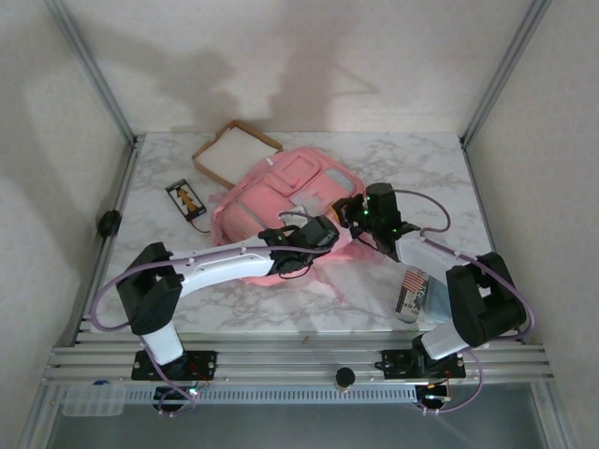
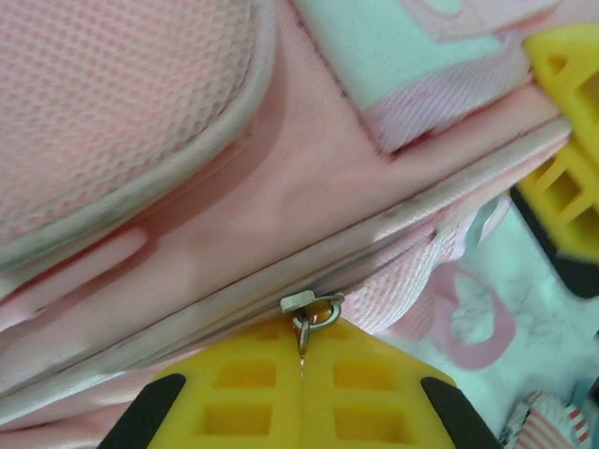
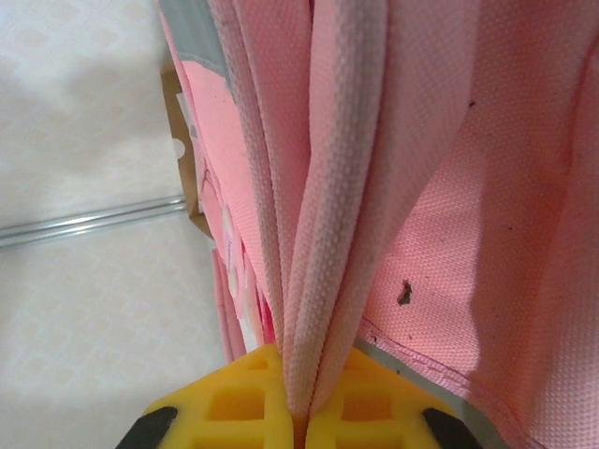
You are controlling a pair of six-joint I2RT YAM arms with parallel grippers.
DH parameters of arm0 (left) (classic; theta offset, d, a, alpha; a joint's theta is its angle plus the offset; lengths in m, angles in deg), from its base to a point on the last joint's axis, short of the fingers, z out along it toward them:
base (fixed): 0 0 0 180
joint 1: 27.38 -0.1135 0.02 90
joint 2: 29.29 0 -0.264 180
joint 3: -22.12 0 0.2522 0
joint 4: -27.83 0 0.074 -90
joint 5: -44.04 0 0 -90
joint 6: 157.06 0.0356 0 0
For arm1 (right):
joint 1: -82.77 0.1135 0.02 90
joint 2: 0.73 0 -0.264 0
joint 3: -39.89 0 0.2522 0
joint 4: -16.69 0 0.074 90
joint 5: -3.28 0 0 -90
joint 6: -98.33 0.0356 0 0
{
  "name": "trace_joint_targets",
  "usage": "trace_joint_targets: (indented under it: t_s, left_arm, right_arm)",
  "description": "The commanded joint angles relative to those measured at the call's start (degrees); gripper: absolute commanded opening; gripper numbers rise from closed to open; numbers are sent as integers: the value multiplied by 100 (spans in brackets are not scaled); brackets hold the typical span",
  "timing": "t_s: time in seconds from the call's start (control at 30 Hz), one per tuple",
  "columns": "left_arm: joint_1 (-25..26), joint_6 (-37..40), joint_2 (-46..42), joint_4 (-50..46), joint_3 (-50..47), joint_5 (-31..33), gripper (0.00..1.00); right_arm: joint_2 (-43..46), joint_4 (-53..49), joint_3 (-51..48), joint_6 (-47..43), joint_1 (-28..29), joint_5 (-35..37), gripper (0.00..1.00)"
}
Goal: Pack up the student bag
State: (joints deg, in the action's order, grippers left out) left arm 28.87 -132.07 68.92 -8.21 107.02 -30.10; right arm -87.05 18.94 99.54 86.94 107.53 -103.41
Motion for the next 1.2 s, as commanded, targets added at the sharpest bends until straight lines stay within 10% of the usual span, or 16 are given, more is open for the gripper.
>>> trace_joint_targets:
  t_s: [0.0,0.77,1.03,1.17]
  left_arm:
    - [-166,473,-358,-866,-172,-373,0]
    - [-820,1510,-1675,-1899,-1287,-438,0]
    - [-713,1650,-1331,-833,-1000,-1128,0]
    - [-673,1667,-1222,-668,-957,-1245,0]
  right_arm:
    - [-147,252,434,-307,-149,-315,0]
    - [-1132,-599,1518,-1673,-1129,-716,0]
    - [-240,-1858,1318,-2545,-768,-498,59]
    - [452,-1942,563,-2279,-469,-735,64]
